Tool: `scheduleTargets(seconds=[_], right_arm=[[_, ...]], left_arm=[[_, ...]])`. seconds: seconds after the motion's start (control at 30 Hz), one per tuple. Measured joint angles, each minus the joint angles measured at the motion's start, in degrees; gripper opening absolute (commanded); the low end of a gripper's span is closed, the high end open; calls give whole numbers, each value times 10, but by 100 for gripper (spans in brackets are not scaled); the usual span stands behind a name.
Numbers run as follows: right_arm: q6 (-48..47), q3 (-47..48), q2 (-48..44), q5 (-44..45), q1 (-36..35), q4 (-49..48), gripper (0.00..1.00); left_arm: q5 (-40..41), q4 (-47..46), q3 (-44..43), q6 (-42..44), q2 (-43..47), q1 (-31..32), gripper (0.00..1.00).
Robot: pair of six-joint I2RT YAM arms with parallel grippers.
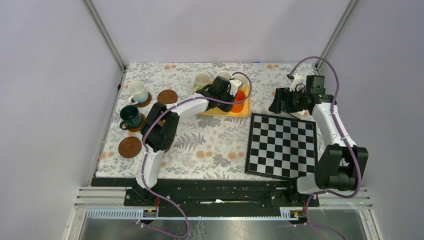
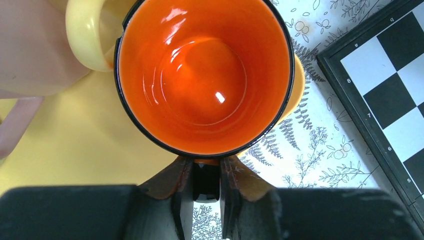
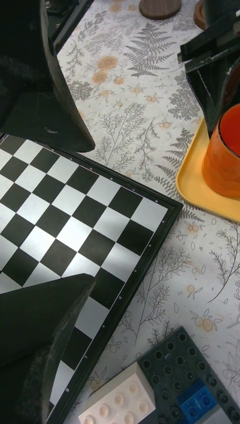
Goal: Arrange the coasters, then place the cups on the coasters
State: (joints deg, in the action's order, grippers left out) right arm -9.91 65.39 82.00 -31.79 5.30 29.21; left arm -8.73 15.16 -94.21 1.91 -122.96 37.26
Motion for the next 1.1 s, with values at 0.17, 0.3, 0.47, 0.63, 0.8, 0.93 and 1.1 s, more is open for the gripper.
scheduleTargets(seconds=[0.17,0.3,0.47,0.63,0.8,0.93,1.1], right_arm=[[28,-1,0,13,0,-4,98],[34,-11,-1,12,0,-17,98],[34,-11,-1,12,0,-17,98],[33,-11,0,-4,0,-15,98],[19,-11,4,-7,-9,-8,98],[13,-10,9,-8,-17,-2,98],[13,-10,24,-9,-30,0,98]], left_arm=[[0,6,0,6,3,0,0],[0,30,5,15,23,0,0],[-6,54,26,21,82,-7,0],[-35,75,55,26,173,-34,0],[-74,83,127,43,279,-104,0],[-106,119,191,70,365,-178,0],[-142,184,265,125,472,-269,0]])
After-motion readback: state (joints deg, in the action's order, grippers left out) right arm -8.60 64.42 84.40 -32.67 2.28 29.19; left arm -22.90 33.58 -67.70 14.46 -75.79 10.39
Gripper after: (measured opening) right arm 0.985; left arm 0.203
